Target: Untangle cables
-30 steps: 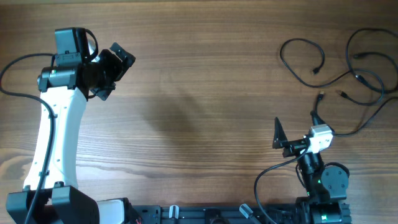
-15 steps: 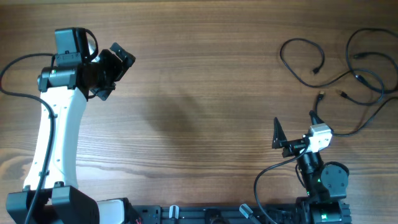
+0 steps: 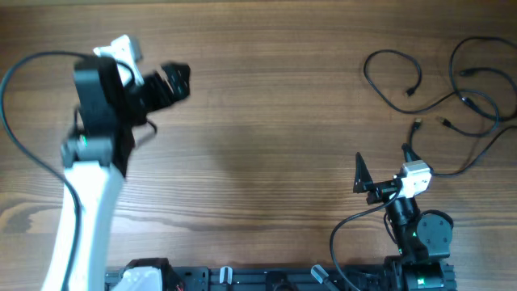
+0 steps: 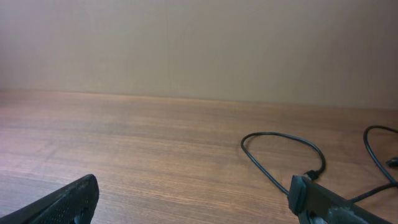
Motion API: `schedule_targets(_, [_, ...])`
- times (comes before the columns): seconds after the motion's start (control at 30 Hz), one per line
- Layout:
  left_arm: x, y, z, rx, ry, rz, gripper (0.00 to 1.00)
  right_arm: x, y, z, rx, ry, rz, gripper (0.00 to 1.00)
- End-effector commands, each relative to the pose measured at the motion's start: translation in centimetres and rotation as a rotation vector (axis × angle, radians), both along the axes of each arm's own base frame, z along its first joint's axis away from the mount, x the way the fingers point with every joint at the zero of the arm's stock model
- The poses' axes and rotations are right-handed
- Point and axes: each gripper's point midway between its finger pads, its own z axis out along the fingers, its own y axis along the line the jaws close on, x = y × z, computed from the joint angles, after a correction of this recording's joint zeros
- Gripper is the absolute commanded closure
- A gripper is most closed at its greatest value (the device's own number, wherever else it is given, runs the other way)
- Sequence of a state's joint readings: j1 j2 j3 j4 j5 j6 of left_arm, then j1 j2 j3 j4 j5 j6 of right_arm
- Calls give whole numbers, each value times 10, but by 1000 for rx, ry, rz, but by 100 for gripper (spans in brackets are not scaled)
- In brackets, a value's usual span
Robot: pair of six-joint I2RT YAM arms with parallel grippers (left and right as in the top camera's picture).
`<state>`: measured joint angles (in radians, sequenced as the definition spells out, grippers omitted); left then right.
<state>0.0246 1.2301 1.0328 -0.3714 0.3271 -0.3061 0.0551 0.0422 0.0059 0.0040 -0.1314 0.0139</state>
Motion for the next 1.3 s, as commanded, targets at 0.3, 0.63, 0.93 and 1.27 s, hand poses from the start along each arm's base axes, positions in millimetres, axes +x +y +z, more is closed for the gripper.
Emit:
schedule_targets(0.3, [-126,-12,-61,276,-585,-139,0,0,2,1,13,-1,13,0])
schedule_targets(0.63, [-145,-6,-90,311,-579,-110,0,0,2,1,14,0,13,0])
schedule_targets(0.93, [-146,-5,-82,314,-616,-102,0,0,2,1,13,0,13,0])
schedule_targets(1.27, [-146,-5,-82,314,-616,-102,0,0,2,1,13,-1,13,0])
